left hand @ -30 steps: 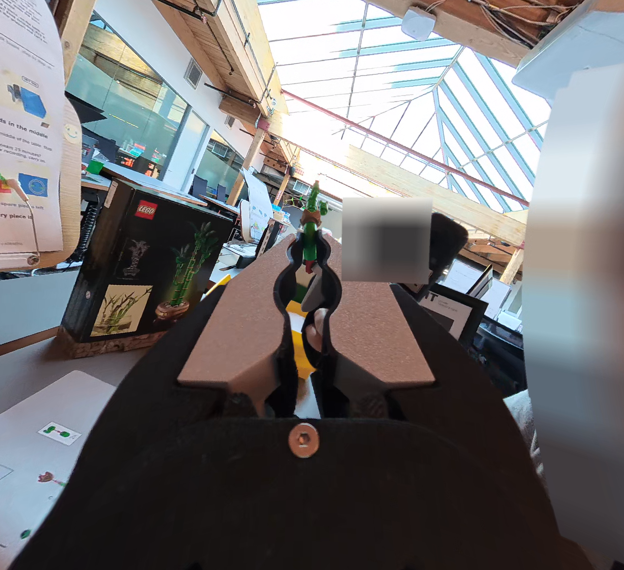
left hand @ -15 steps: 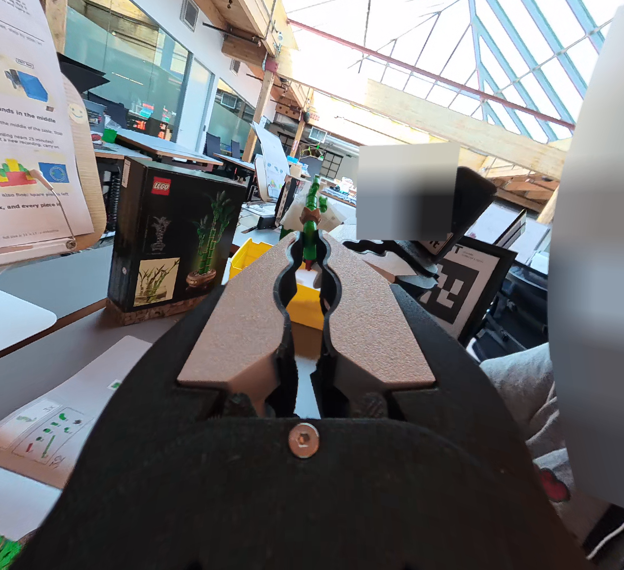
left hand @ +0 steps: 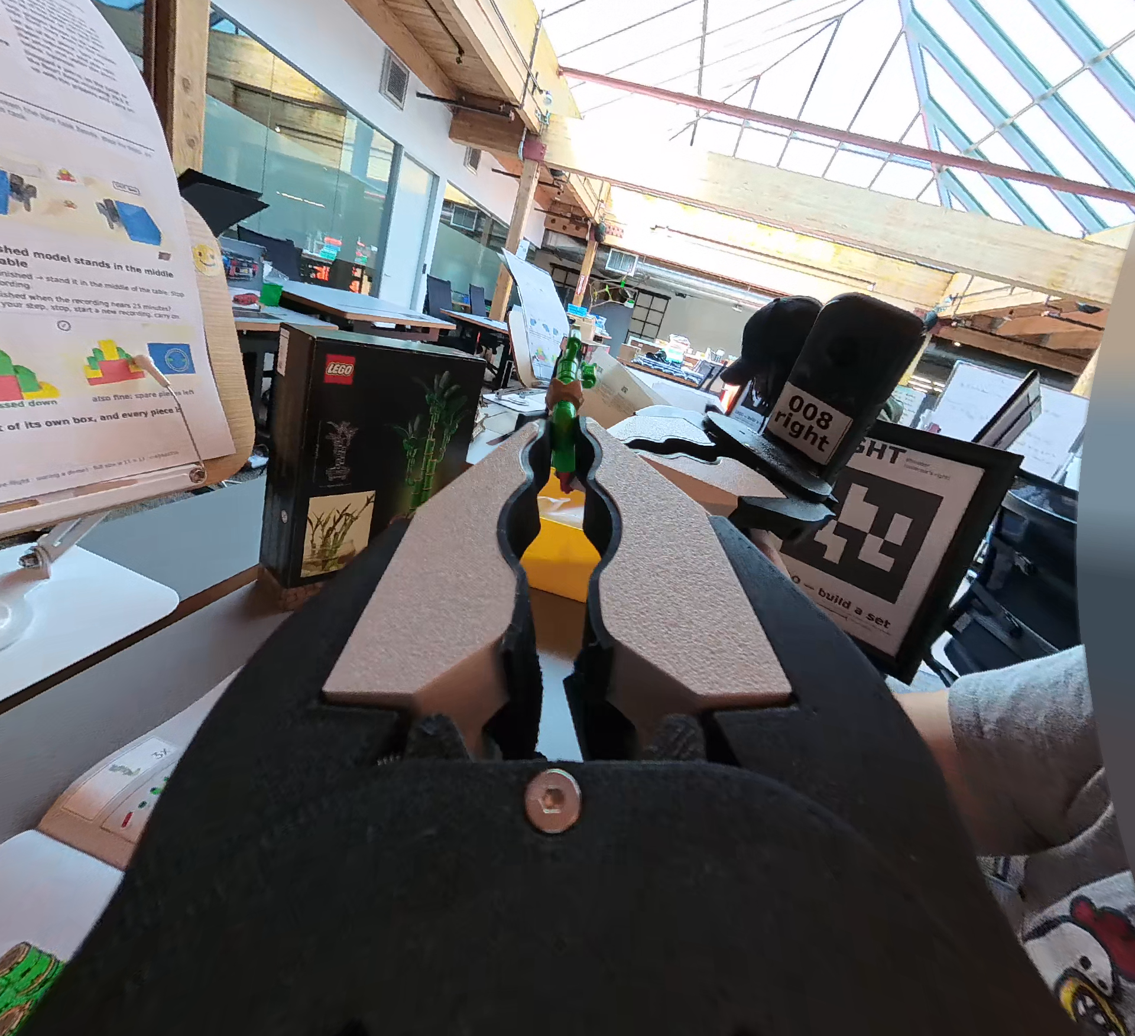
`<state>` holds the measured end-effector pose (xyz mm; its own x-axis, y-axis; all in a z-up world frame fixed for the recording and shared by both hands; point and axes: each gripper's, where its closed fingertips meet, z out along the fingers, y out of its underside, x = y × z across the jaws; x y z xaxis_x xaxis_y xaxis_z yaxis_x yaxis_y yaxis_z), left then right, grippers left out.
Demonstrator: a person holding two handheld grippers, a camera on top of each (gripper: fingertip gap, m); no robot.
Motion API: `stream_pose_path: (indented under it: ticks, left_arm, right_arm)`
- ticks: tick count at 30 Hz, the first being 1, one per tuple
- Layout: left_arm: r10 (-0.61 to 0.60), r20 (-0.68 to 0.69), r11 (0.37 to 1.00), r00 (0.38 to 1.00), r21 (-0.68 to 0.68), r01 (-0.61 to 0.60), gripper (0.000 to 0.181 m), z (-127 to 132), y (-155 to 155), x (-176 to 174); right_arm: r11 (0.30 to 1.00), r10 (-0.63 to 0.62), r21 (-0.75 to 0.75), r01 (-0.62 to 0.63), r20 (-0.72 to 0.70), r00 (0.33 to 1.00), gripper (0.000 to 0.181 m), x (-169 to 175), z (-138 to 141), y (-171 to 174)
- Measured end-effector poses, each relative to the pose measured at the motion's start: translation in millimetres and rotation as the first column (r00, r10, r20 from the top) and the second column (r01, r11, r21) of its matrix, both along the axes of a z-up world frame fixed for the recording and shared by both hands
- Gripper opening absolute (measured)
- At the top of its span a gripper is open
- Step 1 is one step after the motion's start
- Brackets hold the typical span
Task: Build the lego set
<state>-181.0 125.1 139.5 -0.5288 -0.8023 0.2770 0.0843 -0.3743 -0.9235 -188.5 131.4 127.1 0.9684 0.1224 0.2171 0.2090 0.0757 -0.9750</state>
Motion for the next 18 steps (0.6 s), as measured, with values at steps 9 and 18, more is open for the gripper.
stream_pose_path:
  ticks: [9, 18]
  left_arm:
    - [0.009, -0.007, 1.000, 1.000, 0.027, -0.009, 0.006, -2.3, 0.3, 0.9]
    - [-0.036, 0.011, 0.993, 0.999, -0.113, 0.037, 0.005, 1.5, 4.5, 1.3]
  right_arm:
    - [1.000, 0.000, -0.002, 0.000, 0.000, 1.000, 0.000, 0.7, -1.5, 0.5]
    - [1.000, 0.002, 0.006, -0.002, 0.045, 0.999, 0.002, 1.3, 0.6, 0.9]
